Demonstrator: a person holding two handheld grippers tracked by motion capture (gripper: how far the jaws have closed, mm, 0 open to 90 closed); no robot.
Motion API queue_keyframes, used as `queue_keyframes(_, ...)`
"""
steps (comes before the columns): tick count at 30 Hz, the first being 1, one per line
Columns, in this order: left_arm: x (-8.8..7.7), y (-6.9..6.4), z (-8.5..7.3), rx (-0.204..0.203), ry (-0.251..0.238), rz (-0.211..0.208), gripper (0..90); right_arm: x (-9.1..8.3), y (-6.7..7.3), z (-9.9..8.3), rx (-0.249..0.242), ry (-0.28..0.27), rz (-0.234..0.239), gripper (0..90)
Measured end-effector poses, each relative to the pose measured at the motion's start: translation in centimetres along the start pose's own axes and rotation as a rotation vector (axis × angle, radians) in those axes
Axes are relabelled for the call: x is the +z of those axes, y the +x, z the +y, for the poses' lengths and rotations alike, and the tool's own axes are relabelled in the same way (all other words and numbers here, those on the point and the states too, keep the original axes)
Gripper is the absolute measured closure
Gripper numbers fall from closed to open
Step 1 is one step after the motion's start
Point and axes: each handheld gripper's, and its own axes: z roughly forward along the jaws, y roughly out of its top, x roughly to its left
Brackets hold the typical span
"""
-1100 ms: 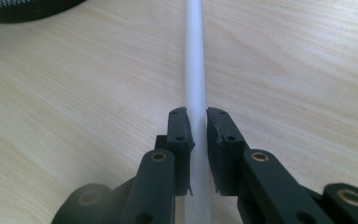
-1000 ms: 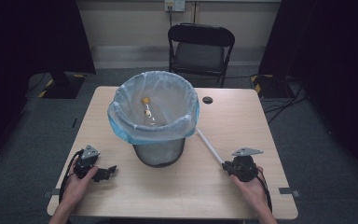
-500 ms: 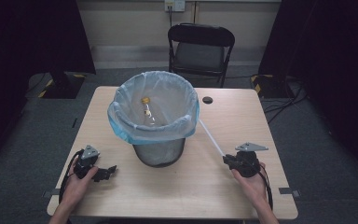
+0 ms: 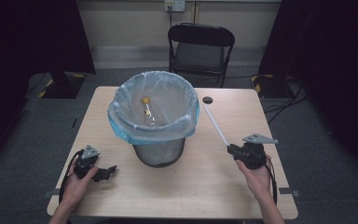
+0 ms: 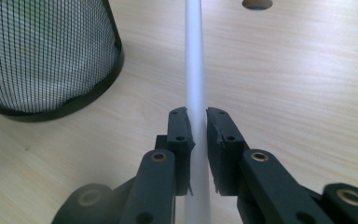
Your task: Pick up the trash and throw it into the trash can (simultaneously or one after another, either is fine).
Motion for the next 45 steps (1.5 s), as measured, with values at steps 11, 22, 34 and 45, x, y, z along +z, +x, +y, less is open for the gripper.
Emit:
queue_keyframes(11,0.0,0.0,0.0,0.0,0.0,0.0,4.3,-0.7,-0.4,2.5,0.0,-0.057,-0.001,80.5)
queue_keyframes(22,0.0,0.0,0.0,0.0,0.0,0.0,4.3,-2.2,-0.7,5.7,0.017,-0.165,0.025,80.5)
queue_keyframes(34,0.0,0.0,0.0,0.0,0.0,0.0,4.3,-3.3,-0.2,9.1,0.002,-0.248,0.08,80.5)
queue_keyframes(45,0.0,0.0,0.0,0.0,0.0,0.0,4.3,-3.8,2.0,12.5,-0.032,-0.324,0.154,80.5)
